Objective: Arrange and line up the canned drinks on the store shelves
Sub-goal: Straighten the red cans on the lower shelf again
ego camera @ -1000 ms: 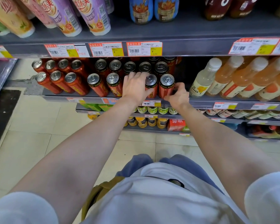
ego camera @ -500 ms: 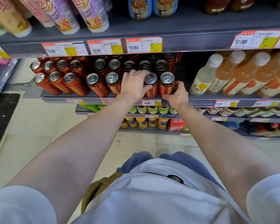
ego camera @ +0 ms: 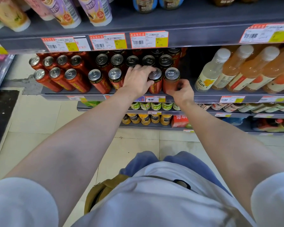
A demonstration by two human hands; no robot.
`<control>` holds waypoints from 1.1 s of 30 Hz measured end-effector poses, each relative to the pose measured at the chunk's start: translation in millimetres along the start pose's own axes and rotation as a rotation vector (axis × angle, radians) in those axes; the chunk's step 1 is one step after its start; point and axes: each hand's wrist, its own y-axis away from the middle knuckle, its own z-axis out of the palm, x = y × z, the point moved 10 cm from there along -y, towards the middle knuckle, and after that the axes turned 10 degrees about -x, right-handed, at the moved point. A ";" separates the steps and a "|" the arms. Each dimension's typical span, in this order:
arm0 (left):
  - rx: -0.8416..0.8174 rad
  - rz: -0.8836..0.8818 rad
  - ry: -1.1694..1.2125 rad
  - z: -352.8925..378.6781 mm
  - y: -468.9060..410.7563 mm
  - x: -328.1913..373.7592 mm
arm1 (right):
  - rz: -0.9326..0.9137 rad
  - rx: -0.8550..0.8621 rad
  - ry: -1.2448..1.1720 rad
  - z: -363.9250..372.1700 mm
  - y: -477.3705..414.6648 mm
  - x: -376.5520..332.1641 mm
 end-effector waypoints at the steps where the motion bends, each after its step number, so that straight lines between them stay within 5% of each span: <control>1: -0.006 -0.003 -0.003 -0.8 -0.1 0.3 | 0.001 -0.006 -0.001 -0.4 0.5 0.2; 8: -0.051 -0.031 -0.025 -7.0 3.5 -0.7 | 0.040 -0.012 0.015 -2.8 9.9 -1.6; 13: -0.010 -0.110 -0.059 -24.7 22.9 -20.7 | 0.037 0.192 0.111 -14.5 38.3 -8.5; 16: -0.016 -0.167 -0.086 -29.9 34.2 -35.7 | 0.044 0.064 0.122 6.1 44.9 -14.6; 25: -0.041 -0.320 -0.033 -29.9 59.3 -87.8 | -0.107 -0.085 0.082 59.3 52.7 -59.6; 33: -0.051 -0.230 -0.019 -30.3 62.5 -127.7 | -0.285 0.090 0.192 88.6 73.0 -112.4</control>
